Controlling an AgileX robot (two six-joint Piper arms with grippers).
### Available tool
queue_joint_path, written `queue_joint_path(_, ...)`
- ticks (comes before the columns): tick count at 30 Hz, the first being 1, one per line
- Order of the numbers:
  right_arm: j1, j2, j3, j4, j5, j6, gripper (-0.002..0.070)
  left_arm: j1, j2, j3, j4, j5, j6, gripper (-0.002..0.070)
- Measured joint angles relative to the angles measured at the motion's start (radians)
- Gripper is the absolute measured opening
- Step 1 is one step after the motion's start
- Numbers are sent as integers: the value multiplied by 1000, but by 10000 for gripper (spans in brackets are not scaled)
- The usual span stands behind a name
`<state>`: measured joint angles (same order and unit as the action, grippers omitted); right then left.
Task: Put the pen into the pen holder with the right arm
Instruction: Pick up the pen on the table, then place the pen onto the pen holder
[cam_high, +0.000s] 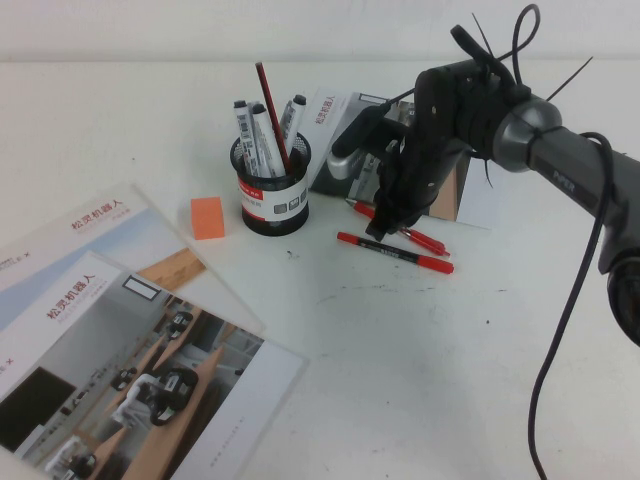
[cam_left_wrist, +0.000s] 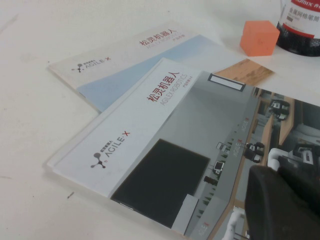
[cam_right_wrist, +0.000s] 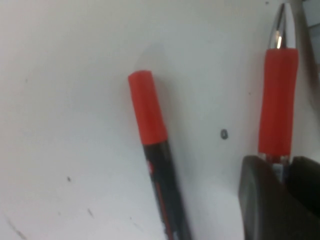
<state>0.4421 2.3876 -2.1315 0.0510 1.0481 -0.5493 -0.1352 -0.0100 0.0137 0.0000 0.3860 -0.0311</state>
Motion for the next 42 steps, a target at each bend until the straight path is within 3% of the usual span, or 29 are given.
queue_joint_path(9,-1,-96,4,33,8,164,67,0,0,0,0,0,0,-1)
queue_joint_path(14,-1,-216,91,59,-121,244,67,0,0,0,0,0,0,-1)
queue_joint_path(17,-1,-320,276,118,-302,261,67,0,0,0,0,0,0,-1)
queue_joint_path(20,-1,-451,536,201,-601,263,67,0,0,0,0,0,0,-1)
queue_joint_path(25,32,-607,952,273,-1286,302,66,0,0,0,0,0,0,-1)
queue_joint_path(28,45,-630,1037,149,-1472,462,66,0,0,0,0,0,0,-1)
queue_joint_path(34,47,-569,1012,-282,-1834,852,67,0,0,0,0,0,0,-1)
queue_joint_path(42,49,-385,792,-701,-1936,1184,66,0,0,0,0,0,0,-1)
